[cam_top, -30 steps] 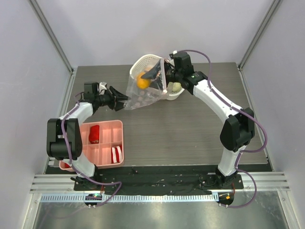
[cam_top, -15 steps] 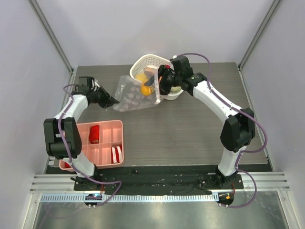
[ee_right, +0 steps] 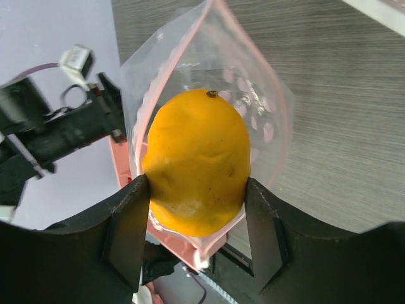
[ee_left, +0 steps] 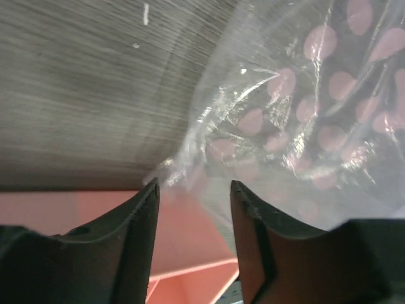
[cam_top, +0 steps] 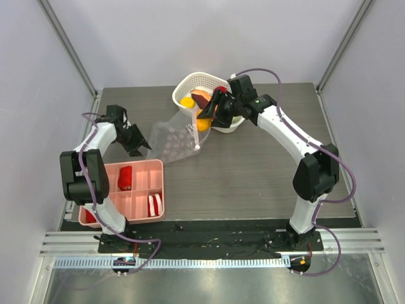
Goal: Open the zip-top bag and remove the fake food
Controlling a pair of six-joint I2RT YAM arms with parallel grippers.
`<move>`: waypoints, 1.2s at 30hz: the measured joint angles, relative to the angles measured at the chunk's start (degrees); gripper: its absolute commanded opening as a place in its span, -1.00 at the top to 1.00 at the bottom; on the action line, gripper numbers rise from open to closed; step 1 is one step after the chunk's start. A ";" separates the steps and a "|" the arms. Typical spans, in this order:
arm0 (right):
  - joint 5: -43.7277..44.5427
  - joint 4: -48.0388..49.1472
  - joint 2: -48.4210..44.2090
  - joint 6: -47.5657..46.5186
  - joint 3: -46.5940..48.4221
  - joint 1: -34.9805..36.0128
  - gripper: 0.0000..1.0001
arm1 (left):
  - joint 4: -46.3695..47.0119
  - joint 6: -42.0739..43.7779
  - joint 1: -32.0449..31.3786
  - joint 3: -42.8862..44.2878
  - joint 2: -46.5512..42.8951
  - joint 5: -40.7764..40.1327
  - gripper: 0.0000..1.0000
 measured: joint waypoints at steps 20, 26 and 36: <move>14.84 -5.73 3.72 -9.66 13.16 -5.29 0.96 | -9.33 0.09 -5.73 6.03 -19.47 -3.82 -0.73; 17.81 -1.11 15.28 -12.50 21.24 -5.38 0.85 | -9.81 -2.01 -12.48 6.34 -21.81 -1.79 -0.73; 21.51 2.12 26.34 -14.47 21.92 -5.33 -0.23 | -9.75 -3.98 -20.37 8.98 -26.45 -1.88 -0.93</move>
